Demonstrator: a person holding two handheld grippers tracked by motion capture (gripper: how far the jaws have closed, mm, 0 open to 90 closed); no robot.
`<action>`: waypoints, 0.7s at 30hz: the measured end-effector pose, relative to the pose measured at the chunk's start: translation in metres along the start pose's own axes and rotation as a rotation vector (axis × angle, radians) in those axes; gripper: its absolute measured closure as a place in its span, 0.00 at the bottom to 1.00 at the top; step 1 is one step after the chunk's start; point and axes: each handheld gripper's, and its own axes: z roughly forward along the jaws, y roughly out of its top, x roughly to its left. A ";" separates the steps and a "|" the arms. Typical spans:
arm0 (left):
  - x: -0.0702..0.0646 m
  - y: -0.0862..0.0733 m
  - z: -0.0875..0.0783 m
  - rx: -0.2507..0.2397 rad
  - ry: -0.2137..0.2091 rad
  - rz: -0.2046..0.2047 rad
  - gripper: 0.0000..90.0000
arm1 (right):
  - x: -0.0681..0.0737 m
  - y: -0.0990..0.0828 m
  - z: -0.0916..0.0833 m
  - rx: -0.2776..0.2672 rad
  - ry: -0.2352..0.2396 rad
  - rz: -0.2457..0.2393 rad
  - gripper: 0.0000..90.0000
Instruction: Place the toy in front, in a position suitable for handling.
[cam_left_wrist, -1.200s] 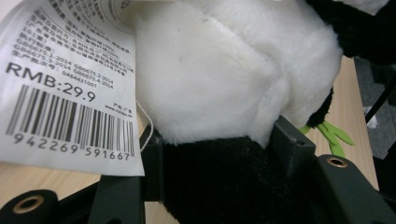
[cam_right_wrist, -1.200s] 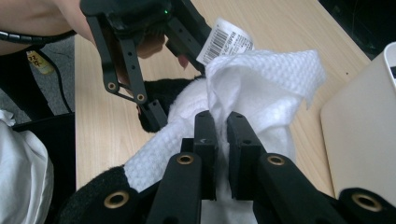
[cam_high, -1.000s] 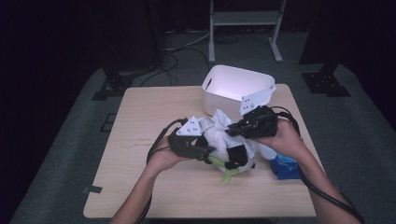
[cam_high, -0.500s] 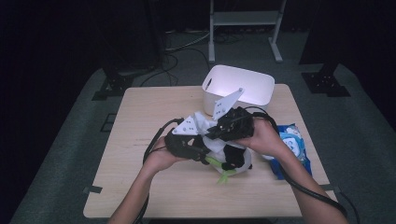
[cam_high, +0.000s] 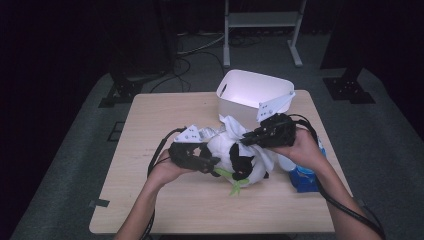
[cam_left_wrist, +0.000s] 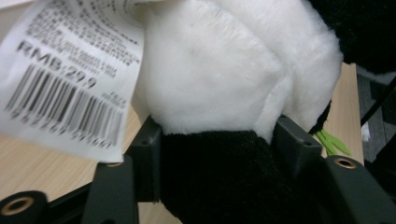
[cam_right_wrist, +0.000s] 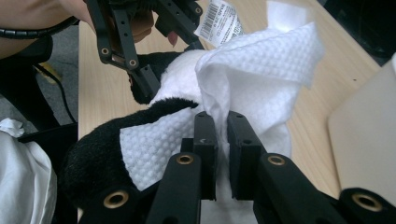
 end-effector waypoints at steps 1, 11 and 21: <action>0.001 -0.001 -0.001 0.007 -0.001 0.001 0.45 | 0.000 0.001 0.002 0.003 0.002 -0.003 0.92; 0.005 -0.011 -0.011 0.025 0.023 0.062 0.28 | 0.003 0.015 0.020 0.028 0.033 -0.042 0.92; 0.001 -0.006 -0.021 -0.003 0.016 0.148 0.19 | 0.005 0.026 0.036 0.041 0.059 -0.055 0.92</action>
